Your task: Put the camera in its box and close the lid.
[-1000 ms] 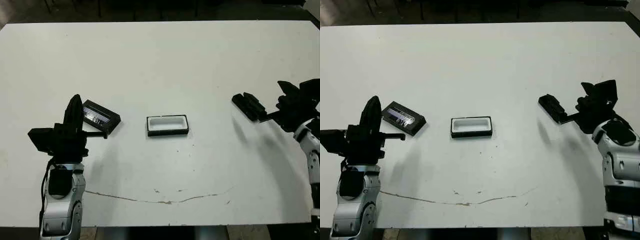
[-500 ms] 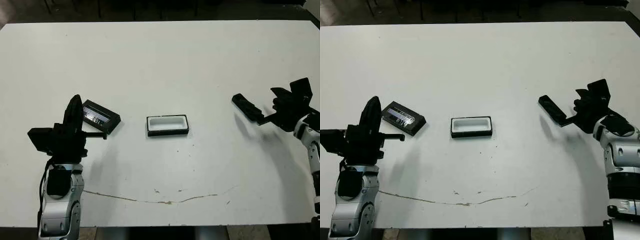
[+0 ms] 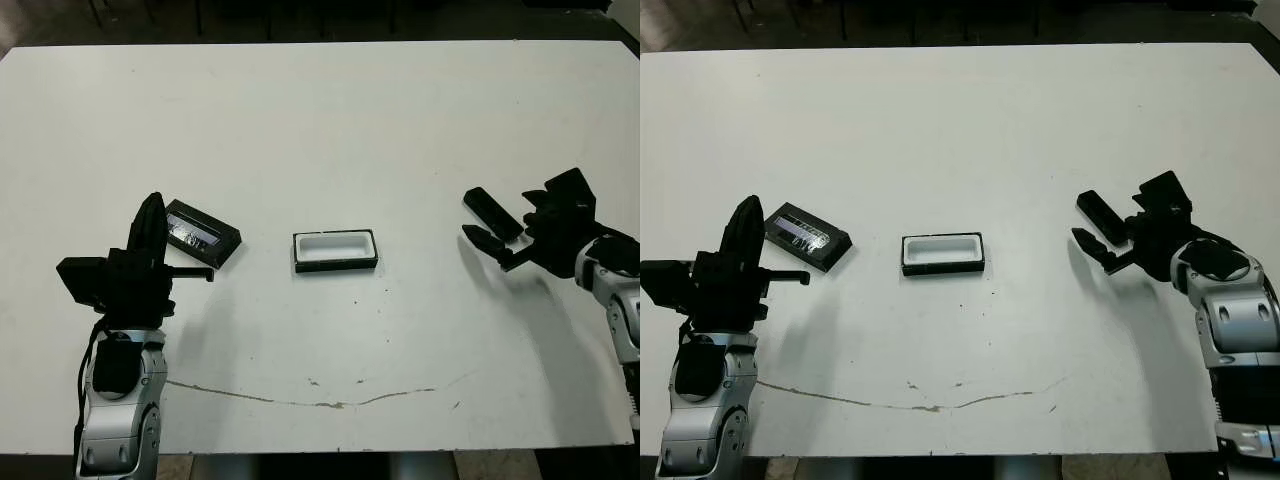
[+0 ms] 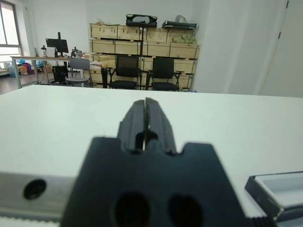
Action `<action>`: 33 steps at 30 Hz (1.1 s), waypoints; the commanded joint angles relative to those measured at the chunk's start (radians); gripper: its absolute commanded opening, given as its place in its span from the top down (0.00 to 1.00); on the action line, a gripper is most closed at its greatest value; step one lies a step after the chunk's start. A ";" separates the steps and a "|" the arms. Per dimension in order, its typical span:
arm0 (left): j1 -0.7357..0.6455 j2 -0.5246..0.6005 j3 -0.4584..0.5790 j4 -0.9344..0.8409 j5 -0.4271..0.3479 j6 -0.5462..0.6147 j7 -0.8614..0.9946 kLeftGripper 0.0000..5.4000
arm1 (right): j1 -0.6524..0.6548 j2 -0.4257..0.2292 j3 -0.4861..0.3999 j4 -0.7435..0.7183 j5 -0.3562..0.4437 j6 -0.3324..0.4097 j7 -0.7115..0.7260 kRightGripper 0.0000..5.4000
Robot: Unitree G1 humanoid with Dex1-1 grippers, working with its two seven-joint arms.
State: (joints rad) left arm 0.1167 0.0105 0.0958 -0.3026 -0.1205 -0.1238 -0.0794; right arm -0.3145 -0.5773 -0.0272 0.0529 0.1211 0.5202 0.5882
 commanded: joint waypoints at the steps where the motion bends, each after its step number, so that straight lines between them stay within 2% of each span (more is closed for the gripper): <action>1: 0.021 0.016 0.004 0.006 0.009 0.010 0.000 1.00 | 0.030 -0.005 0.014 -0.024 -0.017 0.050 -0.019 0.00; 4: 0.020 0.017 0.007 0.011 0.003 0.008 -0.004 1.00 | 0.036 0.024 0.013 -0.044 -0.053 0.116 -0.107 0.00; 6: 0.019 0.020 0.009 0.016 0.002 0.002 -0.006 1.00 | 0.032 0.078 -0.025 -0.048 -0.051 0.189 -0.198 0.02; 8: 0.018 0.021 0.010 0.017 0.002 0.002 -0.006 1.00 | 0.032 0.129 -0.062 -0.046 -0.048 0.228 -0.281 0.06; 14: 0.014 0.018 0.012 0.019 -0.012 0.009 -0.007 1.00 | 0.045 0.190 -0.095 0.001 -0.063 0.176 -0.399 0.25; 21: 0.010 0.021 0.007 0.018 0.005 0.008 0.000 1.00 | 0.035 0.159 -0.069 0.047 -0.050 0.123 -0.322 0.49; 24: 0.009 0.021 0.006 0.018 0.001 0.008 -0.004 1.00 | 0.015 0.110 -0.025 0.070 -0.059 0.112 -0.234 0.59; 27: 0.011 0.022 0.007 0.020 -0.001 0.001 -0.008 1.00 | -0.003 0.066 0.010 0.095 -0.051 0.063 -0.133 0.69; 33: 0.018 0.017 0.005 0.012 0.000 0.005 -0.002 1.00 | -0.051 0.017 0.056 0.145 -0.056 0.042 -0.011 0.87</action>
State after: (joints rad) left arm 0.1160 0.0208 0.0998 -0.2943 -0.1223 -0.1265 -0.0835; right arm -0.3846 -0.5532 -0.0013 0.1630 0.0685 0.5455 0.5466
